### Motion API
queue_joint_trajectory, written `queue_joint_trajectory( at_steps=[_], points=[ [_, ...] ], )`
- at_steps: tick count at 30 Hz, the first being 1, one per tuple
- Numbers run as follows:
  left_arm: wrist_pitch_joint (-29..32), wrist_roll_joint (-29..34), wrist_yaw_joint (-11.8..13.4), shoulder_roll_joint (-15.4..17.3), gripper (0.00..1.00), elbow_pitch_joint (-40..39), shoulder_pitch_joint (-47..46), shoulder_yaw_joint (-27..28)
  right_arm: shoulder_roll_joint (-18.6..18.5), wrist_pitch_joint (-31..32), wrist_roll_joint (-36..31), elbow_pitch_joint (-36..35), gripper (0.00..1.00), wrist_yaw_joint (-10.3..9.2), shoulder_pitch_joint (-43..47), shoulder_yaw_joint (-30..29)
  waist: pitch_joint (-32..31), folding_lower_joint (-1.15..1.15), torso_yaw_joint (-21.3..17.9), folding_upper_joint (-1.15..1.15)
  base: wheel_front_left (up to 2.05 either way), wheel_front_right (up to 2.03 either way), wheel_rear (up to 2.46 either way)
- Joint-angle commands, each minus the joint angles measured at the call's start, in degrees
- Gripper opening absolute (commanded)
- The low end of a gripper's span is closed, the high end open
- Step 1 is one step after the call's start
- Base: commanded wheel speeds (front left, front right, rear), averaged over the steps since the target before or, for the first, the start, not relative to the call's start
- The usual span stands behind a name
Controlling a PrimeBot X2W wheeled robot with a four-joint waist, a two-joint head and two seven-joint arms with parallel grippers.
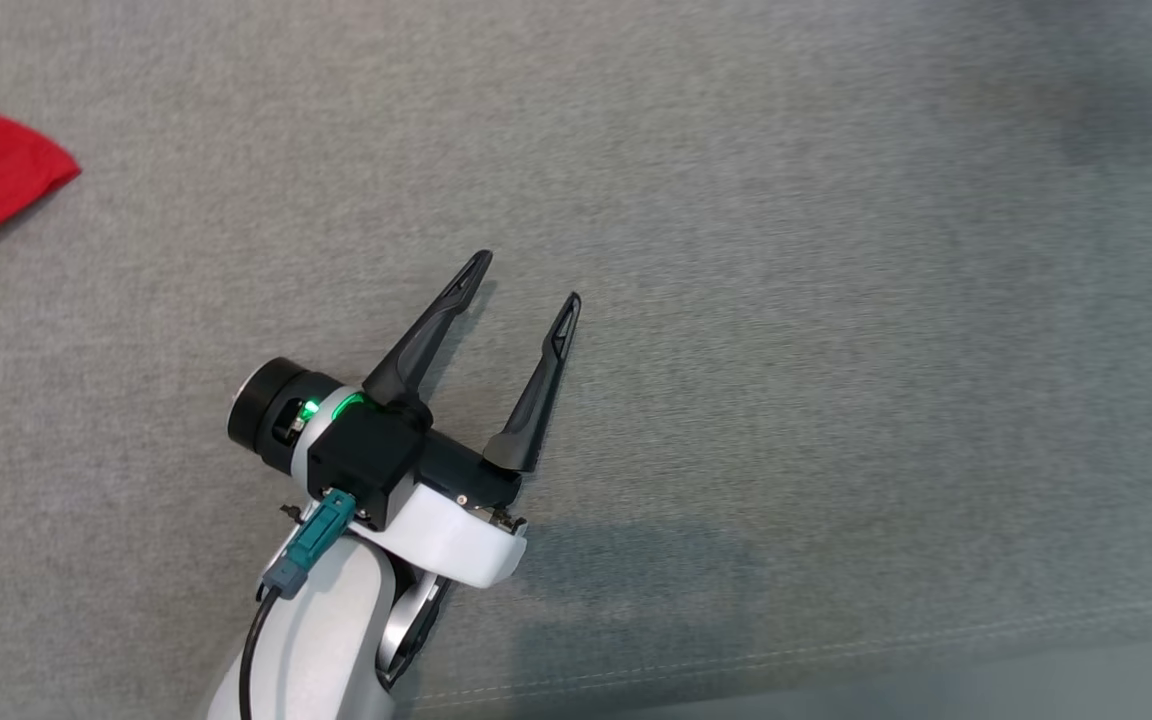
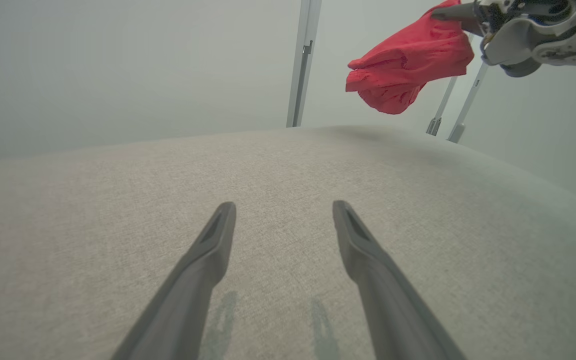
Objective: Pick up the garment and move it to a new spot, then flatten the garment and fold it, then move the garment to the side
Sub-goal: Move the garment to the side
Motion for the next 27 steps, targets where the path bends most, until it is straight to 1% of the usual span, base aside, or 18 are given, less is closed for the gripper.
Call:
queue_joint_trajectory(
  at_steps=[1, 7, 11, 17, 19, 27],
  points=[
    [-0.3, 0.6, -0.3, 0.8, 1.00, -1.9, -1.6, 1.1, -1.0, -0.7, -0.3, 0.1, 0.00, 0.25, -1.6, -0.2, 3.5, 0.00, 3.5, 0.00, 0.00, 0.00, 0.00],
    [-0.2, 0.9, -0.8, 1.2, 1.00, -2.2, -3.1, -0.4, -4.0, -0.7, -0.7, 4.9, 0.00, 0.25, -8.5, -0.5, 6.7, 0.00, 6.6, 0.00, 0.00, 0.00, 0.00],
    [0.1, 1.3, -0.8, 1.6, 1.00, -2.8, -3.4, -1.2, -6.7, -0.7, -1.8, 6.8, 0.00, 0.25, -10.3, -1.5, 8.4, 0.00, 7.2, 0.00, 0.00, 0.00, 0.00],
    [0.8, 1.6, -0.9, 2.7, 1.00, -3.7, -3.4, -1.5, -9.0, -0.7, -3.9, 7.7, 0.00, 0.25, -9.5, -3.3, 10.1, 0.00, 6.2, 0.00, 0.00, 0.00, 0.00],
    [1.4, 1.9, -0.6, 3.3, 1.00, -4.4, -3.6, -1.4, -9.8, -0.7, -4.7, 8.0, 0.00, 0.25, -8.1, -4.9, 10.6, 0.00, 5.0, 0.00, 0.00, 0.00, 0.00],
    [2.9, 2.0, -0.2, 4.8, 1.00, -6.2, -3.7, -1.2, -9.9, -0.7, -4.7, 10.1, 0.00, 0.25, -2.9, -8.0, 10.5, 0.00, 1.5, 0.00, 0.00, 0.00, 0.00]
  ],
)
